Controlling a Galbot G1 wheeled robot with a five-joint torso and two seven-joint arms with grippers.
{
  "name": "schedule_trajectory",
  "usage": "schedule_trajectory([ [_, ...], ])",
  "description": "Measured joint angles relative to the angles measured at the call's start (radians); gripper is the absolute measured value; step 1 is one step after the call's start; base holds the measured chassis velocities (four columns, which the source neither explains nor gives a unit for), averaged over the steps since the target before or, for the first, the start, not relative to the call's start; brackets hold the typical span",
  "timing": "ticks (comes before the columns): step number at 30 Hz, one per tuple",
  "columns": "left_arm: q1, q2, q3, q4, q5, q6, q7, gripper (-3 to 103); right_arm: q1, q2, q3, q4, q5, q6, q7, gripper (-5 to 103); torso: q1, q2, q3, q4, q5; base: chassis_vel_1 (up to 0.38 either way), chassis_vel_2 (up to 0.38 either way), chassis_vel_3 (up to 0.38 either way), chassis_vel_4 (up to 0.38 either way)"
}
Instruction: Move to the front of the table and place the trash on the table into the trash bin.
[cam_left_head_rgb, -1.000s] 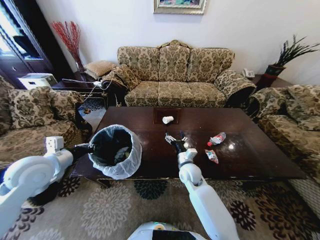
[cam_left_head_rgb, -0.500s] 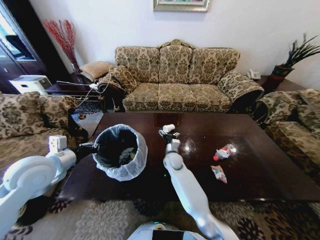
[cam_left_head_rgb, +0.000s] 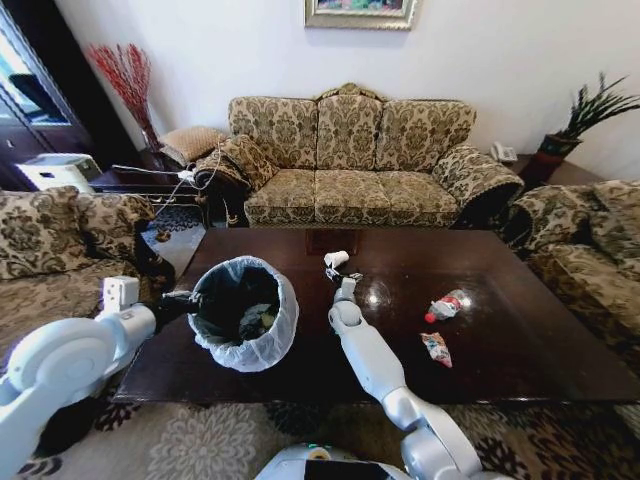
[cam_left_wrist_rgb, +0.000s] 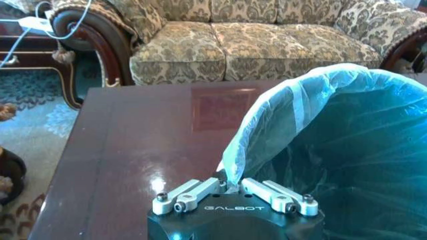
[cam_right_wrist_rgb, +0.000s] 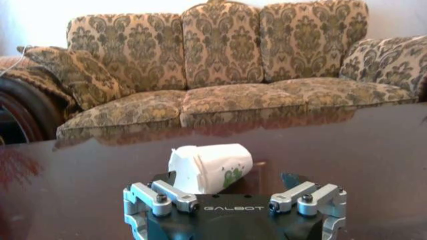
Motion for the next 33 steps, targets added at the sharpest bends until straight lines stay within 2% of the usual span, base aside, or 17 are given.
schedule_trajectory([
  [10,-0.004,0.012,0.000,0.007,-0.014,-0.002,-0.002,0,0.066,-0.001,0.001,-0.123,0.010,0.028,-0.053,100,-0.001,0.000,0.000,0.0003,-0.0001,0.000,0.000,0.000,0.000],
  [18,-0.015,0.020,0.005,0.022,-0.023,-0.008,-0.002,0,0.109,-0.001,-0.004,-0.168,0.019,0.036,-0.128,100,-0.001,0.000,0.000,0.0000,0.0000,0.000,0.000,0.000,0.000],
  [20,-0.017,0.022,0.005,0.025,-0.024,-0.009,-0.002,0,0.107,-0.001,-0.009,-0.162,0.017,0.043,-0.157,88,-0.001,0.000,0.000,0.0002,0.0000,0.000,0.000,0.000,0.000],
  [25,-0.019,0.022,0.009,0.030,-0.025,-0.010,-0.001,0,0.095,-0.001,-0.011,-0.142,0.013,0.023,-0.178,100,-0.001,0.000,0.000,0.0001,-0.0001,0.000,0.000,0.000,0.000],
  [33,-0.021,0.022,0.014,0.032,-0.025,-0.012,0.000,0,0.090,-0.002,-0.014,-0.143,-0.001,0.023,-0.180,100,-0.001,0.000,0.000,0.0002,-0.0001,0.000,0.000,0.000,0.000],
])
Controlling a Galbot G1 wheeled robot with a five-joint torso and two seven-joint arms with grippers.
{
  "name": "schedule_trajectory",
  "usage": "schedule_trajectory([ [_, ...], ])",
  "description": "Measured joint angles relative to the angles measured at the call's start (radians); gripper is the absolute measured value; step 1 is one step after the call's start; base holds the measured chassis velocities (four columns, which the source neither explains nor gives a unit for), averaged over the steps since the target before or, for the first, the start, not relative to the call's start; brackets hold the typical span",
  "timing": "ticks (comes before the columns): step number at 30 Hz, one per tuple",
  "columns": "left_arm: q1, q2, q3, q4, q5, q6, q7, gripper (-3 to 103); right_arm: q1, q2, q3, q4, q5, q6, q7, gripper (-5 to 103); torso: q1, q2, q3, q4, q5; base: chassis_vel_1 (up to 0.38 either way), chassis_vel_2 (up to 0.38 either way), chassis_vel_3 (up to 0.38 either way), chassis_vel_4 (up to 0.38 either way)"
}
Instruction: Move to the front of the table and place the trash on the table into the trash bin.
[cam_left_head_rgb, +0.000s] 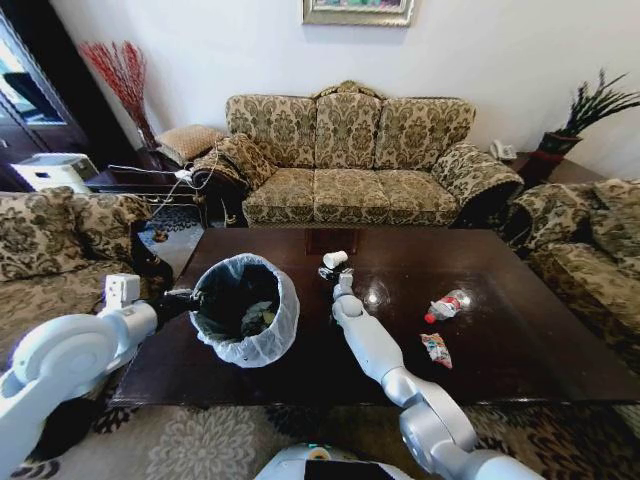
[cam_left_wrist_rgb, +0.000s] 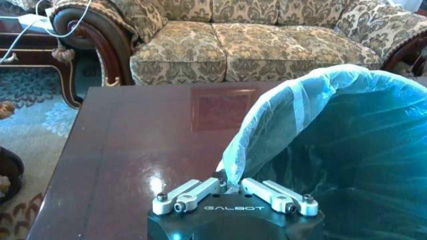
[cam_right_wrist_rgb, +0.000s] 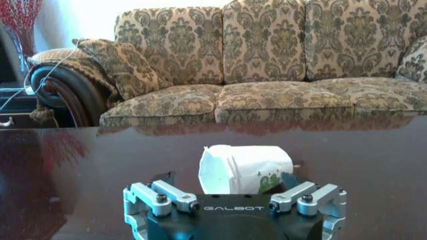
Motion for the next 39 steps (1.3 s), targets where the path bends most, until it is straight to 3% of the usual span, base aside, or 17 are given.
schedule_trajectory([
  [11,0.004,-0.014,0.000,-0.007,0.001,-0.009,0.000,0,0.000,0.000,-0.001,-0.011,-0.017,-0.011,0.051,103,0.001,0.000,0.000,-0.0002,0.0000,-0.035,0.036,0.041,-0.037],
  [13,0.004,-0.016,-0.001,-0.009,0.001,-0.010,0.000,0,-0.003,0.000,-0.001,-0.009,-0.017,-0.011,0.051,99,0.001,0.000,0.000,-0.0002,0.0000,0.000,0.000,0.000,0.000],
  [19,0.009,-0.030,-0.002,-0.021,0.003,-0.010,0.000,0,-0.014,0.000,0.001,0.001,-0.014,-0.015,0.053,72,0.000,0.000,0.000,0.0000,0.0000,0.000,0.000,0.000,0.000],
  [22,0.011,-0.032,-0.003,-0.025,0.003,-0.010,0.000,0,-0.021,0.000,0.002,0.007,-0.014,-0.017,0.059,66,0.000,0.000,0.000,0.0001,0.0000,0.000,0.000,0.000,0.000],
  [29,0.012,-0.038,-0.005,-0.035,0.005,-0.010,-0.001,0,-0.032,0.000,0.004,0.023,-0.007,-0.032,0.061,33,0.000,0.000,0.000,-0.0001,0.0001,0.000,0.000,0.000,0.000],
  [31,0.012,-0.040,-0.005,-0.036,0.005,-0.010,-0.001,0,-0.033,0.000,0.005,0.026,-0.006,-0.036,0.061,33,0.000,0.000,0.000,-0.0001,0.0001,0.000,0.000,0.000,0.000],
  [37,0.016,-0.044,-0.010,-0.042,0.005,-0.009,-0.003,0,-0.049,0.000,0.006,0.061,-0.002,-0.047,0.066,6,0.000,0.000,0.000,-0.0001,0.0000,0.000,0.000,0.000,0.000],
  [39,0.016,-0.044,-0.011,-0.042,0.005,-0.009,-0.003,0,-0.054,0.000,0.006,0.070,-0.005,-0.047,0.065,2,0.000,0.000,0.000,-0.0001,0.0001,0.000,0.000,0.000,0.000],
])
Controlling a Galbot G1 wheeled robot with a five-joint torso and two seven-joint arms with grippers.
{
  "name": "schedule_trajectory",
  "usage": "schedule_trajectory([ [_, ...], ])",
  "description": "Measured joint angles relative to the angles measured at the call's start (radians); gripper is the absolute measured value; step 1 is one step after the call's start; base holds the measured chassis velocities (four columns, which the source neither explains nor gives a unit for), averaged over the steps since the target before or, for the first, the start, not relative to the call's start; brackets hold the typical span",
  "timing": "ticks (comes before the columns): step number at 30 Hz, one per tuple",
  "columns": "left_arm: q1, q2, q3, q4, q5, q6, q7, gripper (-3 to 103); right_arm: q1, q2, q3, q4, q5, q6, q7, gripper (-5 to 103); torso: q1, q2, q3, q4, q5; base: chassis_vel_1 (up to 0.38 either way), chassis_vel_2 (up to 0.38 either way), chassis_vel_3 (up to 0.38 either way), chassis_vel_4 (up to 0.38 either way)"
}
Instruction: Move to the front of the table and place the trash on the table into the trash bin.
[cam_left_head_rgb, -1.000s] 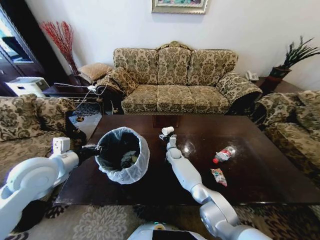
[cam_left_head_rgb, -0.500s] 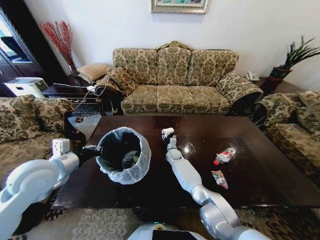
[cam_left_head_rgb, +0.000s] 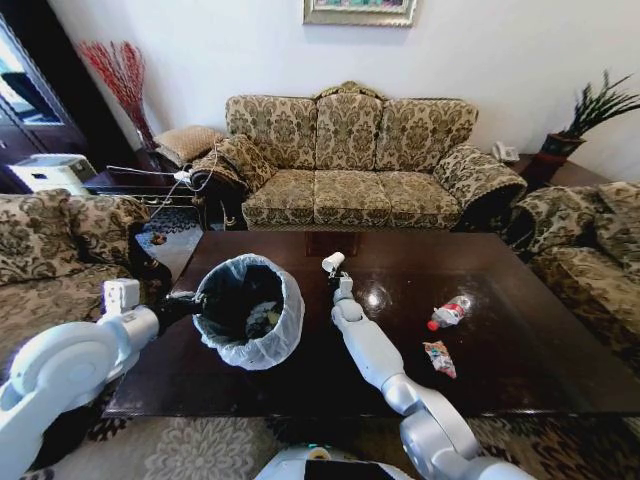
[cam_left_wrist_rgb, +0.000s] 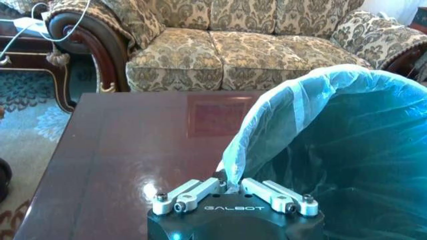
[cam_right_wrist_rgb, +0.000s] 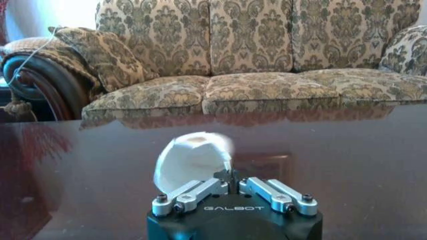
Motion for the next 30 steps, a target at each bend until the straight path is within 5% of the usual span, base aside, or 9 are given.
schedule_trajectory([
  [8,0.003,0.002,-0.003,0.009,0.003,0.002,-0.002,0,-0.050,0.000,0.000,0.115,0.001,0.005,-0.016,0,0.000,0.000,0.000,0.0000,-0.0004,0.000,0.000,0.000,0.000],
  [11,0.013,0.042,-0.034,0.013,-0.025,0.024,-0.015,0,-0.137,-0.006,0.012,0.307,0.007,0.142,-0.171,0,0.000,0.000,0.000,0.0004,0.0004,0.000,0.000,0.000,0.000],
  [20,0.004,0.170,-0.041,0.085,-0.108,0.039,-0.058,0,-0.328,-0.103,0.051,0.762,0.021,0.281,-0.295,0,0.000,0.000,0.000,-0.0003,0.0003,0.000,0.000,0.000,0.000],
  [24,0.001,0.237,-0.019,0.117,-0.108,0.040,-0.060,0,-0.372,-0.147,0.024,0.964,0.102,0.233,-0.342,0,0.000,0.000,0.000,-0.0001,0.0000,0.000,0.000,0.000,0.000],
  [27,0.001,0.304,-0.013,0.142,-0.105,0.041,-0.059,0,-0.426,-0.196,-0.051,1.128,0.225,0.114,-0.415,0,0.000,0.000,0.000,0.0000,-0.0003,0.000,0.000,0.000,0.000],
  [30,0.000,0.337,-0.012,0.148,-0.105,0.041,-0.055,0,-0.458,-0.210,-0.124,1.186,0.234,0.083,-0.447,0,0.000,0.000,0.000,0.0000,0.0001,0.000,0.000,0.000,0.000],
])
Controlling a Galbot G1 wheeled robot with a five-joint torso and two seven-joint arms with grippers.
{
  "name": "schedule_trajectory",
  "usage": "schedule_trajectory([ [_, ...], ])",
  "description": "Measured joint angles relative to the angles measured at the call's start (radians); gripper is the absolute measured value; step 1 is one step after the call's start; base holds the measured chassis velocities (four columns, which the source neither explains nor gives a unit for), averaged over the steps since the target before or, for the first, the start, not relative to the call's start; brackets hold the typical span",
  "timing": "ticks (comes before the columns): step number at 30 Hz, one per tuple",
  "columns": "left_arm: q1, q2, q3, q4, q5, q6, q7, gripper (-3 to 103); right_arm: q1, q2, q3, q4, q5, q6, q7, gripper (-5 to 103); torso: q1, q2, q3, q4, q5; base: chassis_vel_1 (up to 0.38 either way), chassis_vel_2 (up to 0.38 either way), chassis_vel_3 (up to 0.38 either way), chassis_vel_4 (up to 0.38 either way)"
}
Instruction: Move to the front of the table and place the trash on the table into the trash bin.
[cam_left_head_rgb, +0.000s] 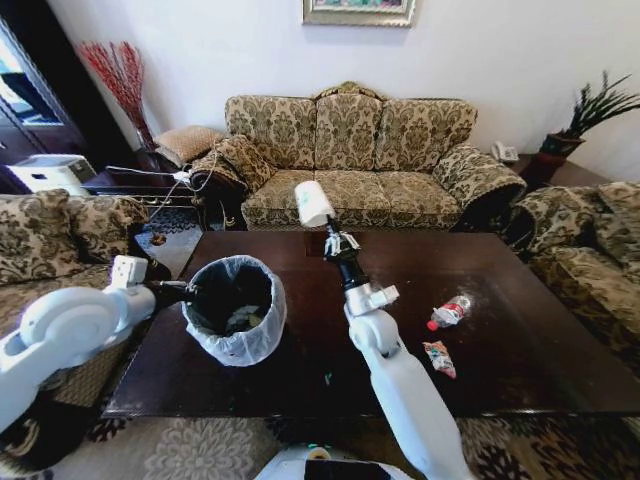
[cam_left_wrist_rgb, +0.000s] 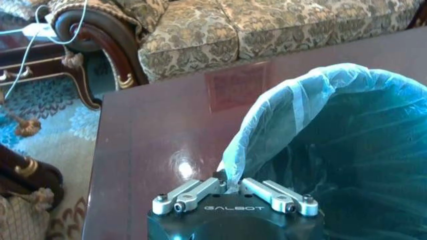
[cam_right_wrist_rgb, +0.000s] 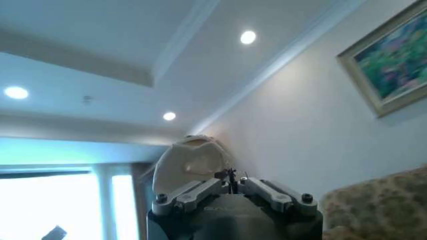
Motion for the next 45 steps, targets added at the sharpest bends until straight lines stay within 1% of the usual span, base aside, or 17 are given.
schedule_trajectory([
  [7,-0.010,0.013,0.000,-0.030,0.001,0.000,0.003,0,-0.055,-0.029,-0.090,0.025,-0.061,-0.031,-0.030,0,0.000,0.000,0.000,0.0000,-0.0001,0.000,0.000,0.000,0.000],
  [12,-0.011,-0.016,0.000,-0.054,0.001,0.000,0.004,0,-0.087,-0.083,-0.139,0.030,-0.112,-0.064,0.041,-3,0.000,0.000,0.000,0.0000,-0.0001,0.000,0.000,0.000,0.000],
  [14,-0.011,-0.027,0.000,-0.056,0.003,0.000,0.005,0,-0.088,-0.095,-0.142,0.037,-0.113,-0.072,0.052,2,0.000,0.000,0.000,0.0000,-0.0002,0.000,0.000,0.000,0.000],
  [17,-0.009,-0.045,0.001,-0.058,0.005,0.000,0.005,0,-0.084,-0.104,-0.142,0.041,-0.115,-0.079,0.089,18,0.000,0.000,0.000,0.0001,-0.0001,0.000,0.000,0.000,0.000],
  [19,-0.009,-0.049,0.004,-0.058,0.006,0.000,0.005,0,-0.084,-0.106,-0.142,0.042,-0.115,-0.083,0.098,18,0.000,0.000,0.000,0.0001,-0.0001,0.000,0.000,0.000,0.000],
  [23,-0.008,-0.055,0.015,-0.056,0.016,0.000,0.006,0,-0.096,-0.109,-0.133,0.054,-0.113,-0.068,0.115,34,0.000,0.000,0.000,0.0002,-0.0002,0.000,0.000,0.000,0.000],
  [24,-0.008,-0.056,0.015,-0.052,0.017,0.000,0.007,0,-0.116,-0.101,-0.115,0.077,-0.113,-0.067,0.139,40,0.000,0.000,0.000,0.0003,-0.0001,0.000,0.000,0.000,0.000],
  [25,-0.008,-0.056,0.015,-0.052,0.017,0.000,0.007,0,-0.116,-0.101,-0.115,0.077,-0.113,-0.067,0.139,40,0.000,0.000,0.000,0.0003,-0.0001,0.000,0.000,0.000,0.000],
  [27,-0.007,-0.062,0.014,-0.046,0.020,0.000,0.007,0,-0.164,-0.080,-0.065,0.117,-0.141,-0.083,0.206,51,0.000,0.000,0.000,0.0002,0.0001,0.000,0.000,0.000,0.000],
  [29,0.000,-0.075,0.011,-0.042,0.023,0.000,0.005,0,-0.243,-0.066,0.059,0.143,-0.170,-0.118,0.303,61,0.000,0.000,0.000,0.0001,-0.0002,0.000,0.000,0.000,0.000],
  [30,0.000,-0.075,0.011,-0.042,0.023,0.000,0.005,0,-0.243,-0.066,0.059,0.143,-0.170,-0.118,0.303,61,0.000,0.000,0.000,0.0001,-0.0002,0.000,0.000,0.000,0.000],
  [33,-0.001,-0.102,0.015,-0.052,0.029,0.000,0.003,0,-0.361,-0.081,0.252,0.110,-0.126,-0.137,0.382,72,0.000,0.000,0.000,0.0001,0.0001,0.000,0.000,0.000,0.000],
  [34,-0.001,-0.110,0.019,-0.056,0.034,-0.001,0.004,0,-0.387,-0.084,0.279,0.106,-0.110,-0.136,0.397,78,0.000,0.000,0.000,-0.0001,0.0001,0.000,0.000,0.000,0.000],
  [35,-0.001,-0.110,0.019,-0.056,0.034,-0.001,0.004,0,-0.387,-0.084,0.279,0.106,-0.110,-0.136,0.397,78,0.000,0.000,0.000,-0.0001,0.0001,0.000,0.000,0.000,0.000],
  [38,-0.001,-0.137,0.030,-0.060,0.057,-0.001,0.012,0,-0.477,-0.068,0.349,0.084,-0.091,-0.096,0.419,94,0.000,0.000,0.000,-0.0002,0.0001,0.000,0.000,0.000,0.000],
  [40,-0.001,-0.142,0.031,-0.060,0.060,-0.001,0.014,0,-0.496,-0.055,0.361,0.072,-0.099,-0.079,0.419,98,0.000,0.000,0.000,-0.0001,0.0000,-0.003,-0.018,-0.001,0.025],
  [45,-0.003,-0.154,0.026,-0.063,0.063,-0.002,0.018,0,-0.509,-0.033,0.365,0.045,-0.129,-0.050,0.419,100,0.000,0.000,0.000,0.0001,-0.0003,0.007,-0.098,0.001,0.124],
])
